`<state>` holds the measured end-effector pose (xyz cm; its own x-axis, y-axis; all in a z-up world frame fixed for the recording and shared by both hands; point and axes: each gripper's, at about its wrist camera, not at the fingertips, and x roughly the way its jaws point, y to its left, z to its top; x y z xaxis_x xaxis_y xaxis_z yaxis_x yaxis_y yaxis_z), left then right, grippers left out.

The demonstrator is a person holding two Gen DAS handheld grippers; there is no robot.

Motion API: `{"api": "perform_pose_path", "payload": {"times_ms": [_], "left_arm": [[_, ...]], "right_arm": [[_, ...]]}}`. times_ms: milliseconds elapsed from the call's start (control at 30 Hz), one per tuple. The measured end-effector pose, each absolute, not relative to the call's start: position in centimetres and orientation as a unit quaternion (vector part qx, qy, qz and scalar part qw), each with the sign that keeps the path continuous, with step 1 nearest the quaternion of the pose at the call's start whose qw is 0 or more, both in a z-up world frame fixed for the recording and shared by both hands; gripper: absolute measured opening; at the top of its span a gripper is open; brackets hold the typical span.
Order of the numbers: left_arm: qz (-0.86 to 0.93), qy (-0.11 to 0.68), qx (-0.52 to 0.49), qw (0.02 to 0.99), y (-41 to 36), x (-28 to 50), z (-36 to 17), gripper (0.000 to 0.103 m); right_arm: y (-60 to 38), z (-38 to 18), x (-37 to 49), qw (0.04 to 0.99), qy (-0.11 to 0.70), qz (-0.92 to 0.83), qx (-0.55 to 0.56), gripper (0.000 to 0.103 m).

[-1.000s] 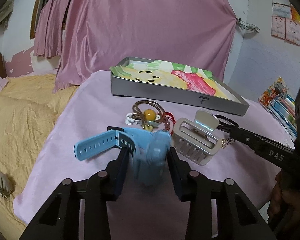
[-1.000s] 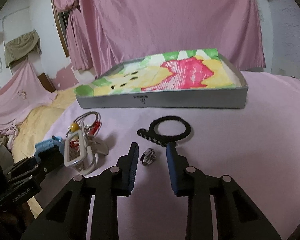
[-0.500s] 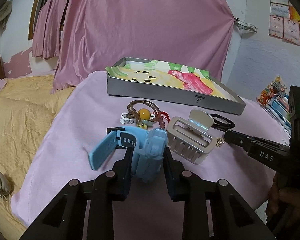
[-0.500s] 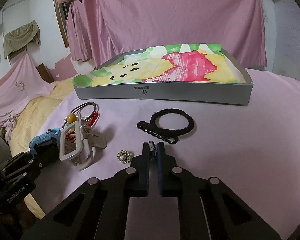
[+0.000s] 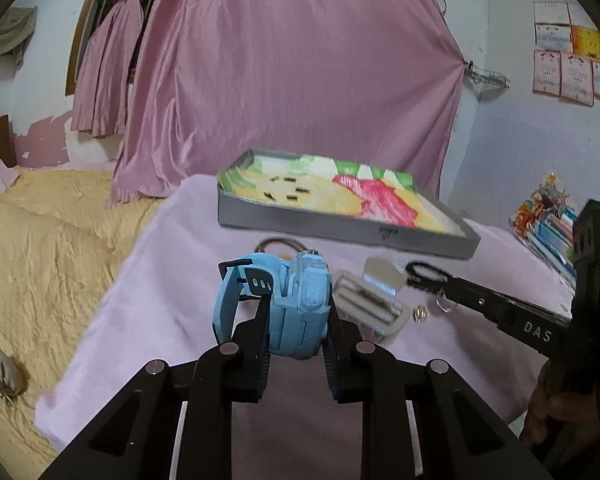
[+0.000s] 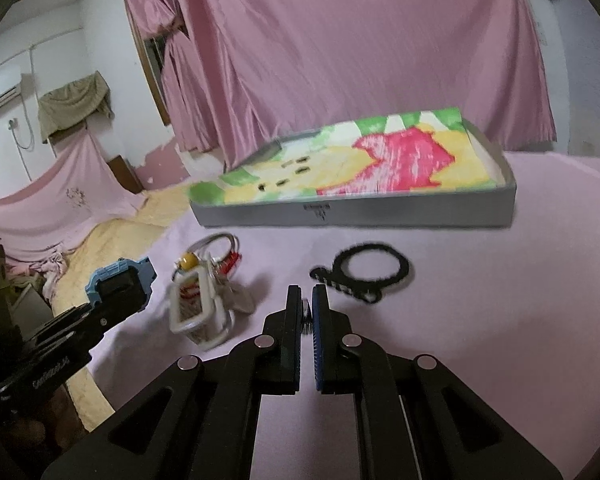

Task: Organize jewelry
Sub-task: 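Carry the smartwatch and ring into the grey tray and open both grippers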

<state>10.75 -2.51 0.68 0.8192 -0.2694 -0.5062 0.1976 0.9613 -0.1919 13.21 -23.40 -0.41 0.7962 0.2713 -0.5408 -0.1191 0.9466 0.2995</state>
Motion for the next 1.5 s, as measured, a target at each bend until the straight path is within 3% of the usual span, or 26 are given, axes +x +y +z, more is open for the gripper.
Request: {"api": "perform_pose_path", "payload": {"times_ms": [633,867,1300,1500], "left_arm": [[-0.178,0.233,-0.056,0.954,-4.8,21.6,6.1,0.021],[-0.178,0.293,-0.069,0.937,-5.2,27.2,4.6,0.021],[-0.162,0.392,-0.049,0.904,-6.6,30.6,0.8,0.021],[-0.166,0.395,-0.043,0.902,-6.9,30.4,0.6,0.032]], "right_arm": [[-25.5,4.0,21.8,0.948,0.268,0.107,0.134,0.005],[-25.2,2.2,25.5,0.937,0.302,0.096,0.147,0.005],[-25.2,-0.2,28.1,0.916,0.356,0.098,0.16,0.005],[-25.5,-0.7,28.6,0.908,0.371,0.093,0.168,0.005]]}}
